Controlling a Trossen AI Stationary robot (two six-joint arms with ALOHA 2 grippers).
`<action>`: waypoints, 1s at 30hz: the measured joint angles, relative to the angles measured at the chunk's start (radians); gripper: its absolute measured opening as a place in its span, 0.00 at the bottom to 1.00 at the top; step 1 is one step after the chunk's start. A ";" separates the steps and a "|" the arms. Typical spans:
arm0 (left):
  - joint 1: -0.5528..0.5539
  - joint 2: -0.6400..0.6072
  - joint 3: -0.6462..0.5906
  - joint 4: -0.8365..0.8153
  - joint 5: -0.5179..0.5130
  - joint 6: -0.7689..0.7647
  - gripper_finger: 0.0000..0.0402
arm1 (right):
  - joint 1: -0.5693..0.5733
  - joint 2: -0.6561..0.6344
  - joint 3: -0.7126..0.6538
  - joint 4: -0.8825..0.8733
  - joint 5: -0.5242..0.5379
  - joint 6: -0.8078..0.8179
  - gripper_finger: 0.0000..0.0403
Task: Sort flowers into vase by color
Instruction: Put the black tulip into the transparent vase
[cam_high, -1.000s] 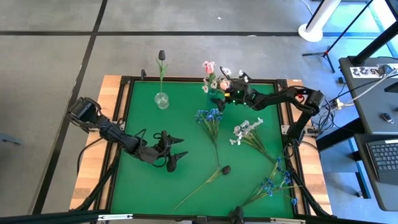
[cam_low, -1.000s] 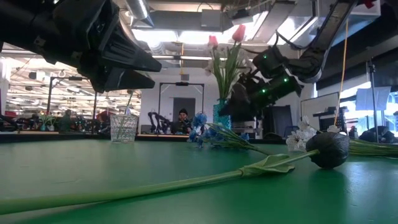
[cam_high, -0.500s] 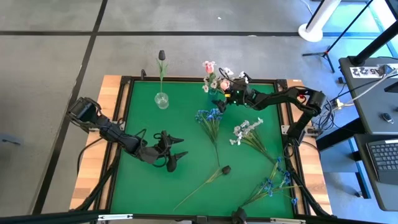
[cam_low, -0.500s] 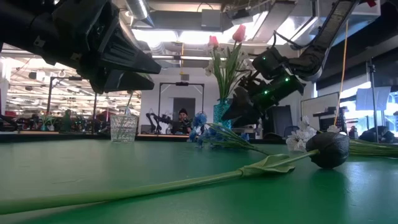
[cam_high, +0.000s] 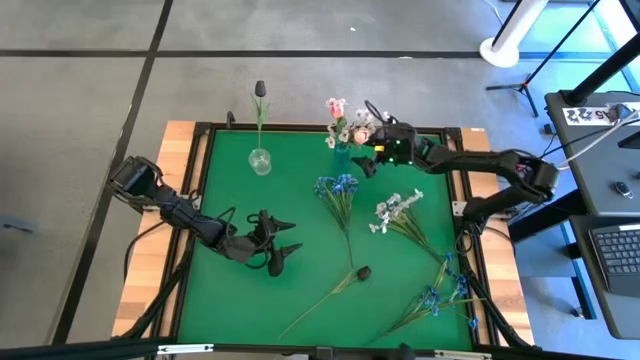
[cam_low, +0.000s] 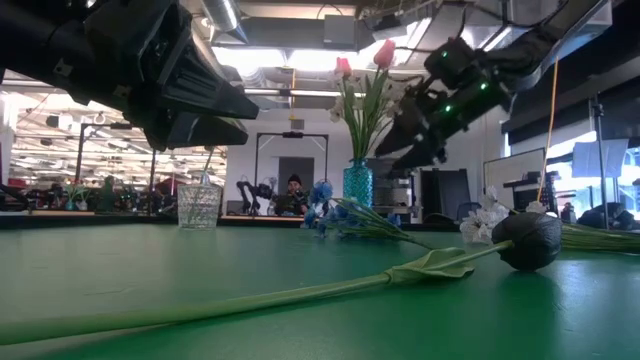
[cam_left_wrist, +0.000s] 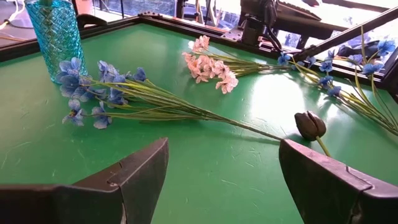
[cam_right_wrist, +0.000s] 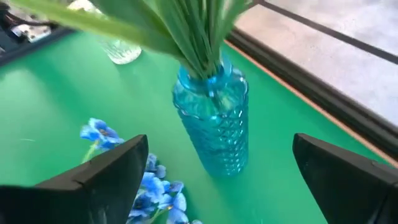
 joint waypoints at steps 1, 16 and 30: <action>0.000 0.000 0.000 0.000 0.000 0.000 0.74 | 0.000 -0.021 0.000 -0.015 0.001 -0.001 0.99; 0.004 0.000 0.000 -0.012 0.000 -0.010 0.74 | 0.003 -0.552 0.000 -0.738 -0.014 0.053 0.99; -0.015 0.028 0.182 -0.399 0.212 -0.125 0.74 | 0.300 -0.737 0.000 -1.035 -0.200 0.395 0.99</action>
